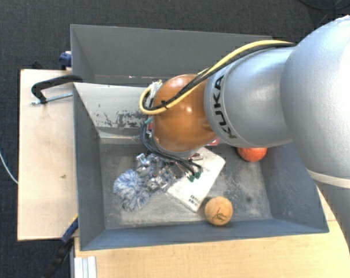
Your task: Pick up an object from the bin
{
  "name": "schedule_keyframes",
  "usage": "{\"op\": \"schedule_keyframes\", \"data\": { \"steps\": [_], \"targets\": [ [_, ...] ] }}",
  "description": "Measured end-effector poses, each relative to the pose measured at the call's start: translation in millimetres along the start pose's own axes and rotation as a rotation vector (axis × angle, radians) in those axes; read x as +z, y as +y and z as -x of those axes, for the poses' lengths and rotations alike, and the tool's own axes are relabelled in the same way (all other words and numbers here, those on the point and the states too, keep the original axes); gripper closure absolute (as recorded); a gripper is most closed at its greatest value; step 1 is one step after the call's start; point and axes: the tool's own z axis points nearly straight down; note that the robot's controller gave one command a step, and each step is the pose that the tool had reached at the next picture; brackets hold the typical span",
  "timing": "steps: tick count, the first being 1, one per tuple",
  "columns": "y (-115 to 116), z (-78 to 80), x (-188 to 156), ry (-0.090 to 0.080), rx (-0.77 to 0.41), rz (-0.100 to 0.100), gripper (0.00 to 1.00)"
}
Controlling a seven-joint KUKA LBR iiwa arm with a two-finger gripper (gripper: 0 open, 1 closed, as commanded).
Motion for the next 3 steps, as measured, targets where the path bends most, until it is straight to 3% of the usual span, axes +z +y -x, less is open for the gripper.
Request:
{"op": "schedule_keyframes", "data": {
  "steps": [3],
  "targets": [
    [0.0,0.3,-6.3,0.0,0.0,0.0,1.0]
  ]
}}
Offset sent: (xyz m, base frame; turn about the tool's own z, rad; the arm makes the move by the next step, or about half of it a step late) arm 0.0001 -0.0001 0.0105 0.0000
